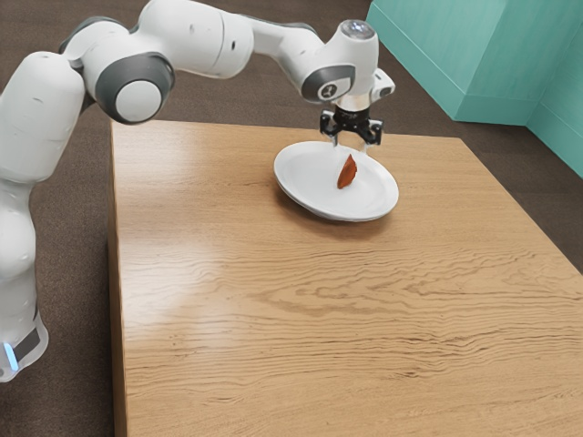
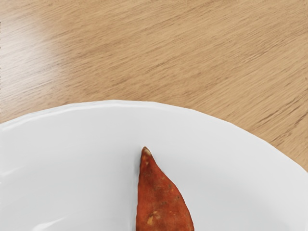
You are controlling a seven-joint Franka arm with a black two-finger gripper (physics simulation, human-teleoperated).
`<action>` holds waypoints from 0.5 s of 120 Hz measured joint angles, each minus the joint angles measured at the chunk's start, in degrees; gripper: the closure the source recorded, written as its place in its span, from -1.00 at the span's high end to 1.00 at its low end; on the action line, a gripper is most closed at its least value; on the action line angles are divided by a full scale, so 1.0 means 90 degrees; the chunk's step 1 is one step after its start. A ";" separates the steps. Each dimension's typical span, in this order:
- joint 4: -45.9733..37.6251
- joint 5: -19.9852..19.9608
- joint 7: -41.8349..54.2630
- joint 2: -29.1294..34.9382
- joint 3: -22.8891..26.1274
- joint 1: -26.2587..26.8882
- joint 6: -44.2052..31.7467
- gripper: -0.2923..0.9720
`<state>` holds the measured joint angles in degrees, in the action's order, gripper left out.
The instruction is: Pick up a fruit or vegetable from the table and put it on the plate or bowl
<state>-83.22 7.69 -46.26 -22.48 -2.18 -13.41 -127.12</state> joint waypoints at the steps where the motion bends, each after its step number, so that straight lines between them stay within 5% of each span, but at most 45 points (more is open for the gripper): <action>1: -0.0001 -0.0002 0.0006 0.0014 -0.0005 0.0006 0.0000 0.30; 20: -0.0264 -0.0032 -0.0277 0.0928 -0.0138 0.0885 0.0108 0.46; 32: -0.0388 -0.0059 -0.1677 0.1997 -0.0072 0.2143 0.1049 0.50; 51: -0.0336 -0.0716 -0.3587 0.2795 0.0185 0.3181 0.2777 0.52; 60: -0.0335 -0.0901 -0.4333 0.2863 0.0189 0.3121 0.3291 0.53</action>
<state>-86.24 -0.42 -85.26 3.29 -0.48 14.68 -97.50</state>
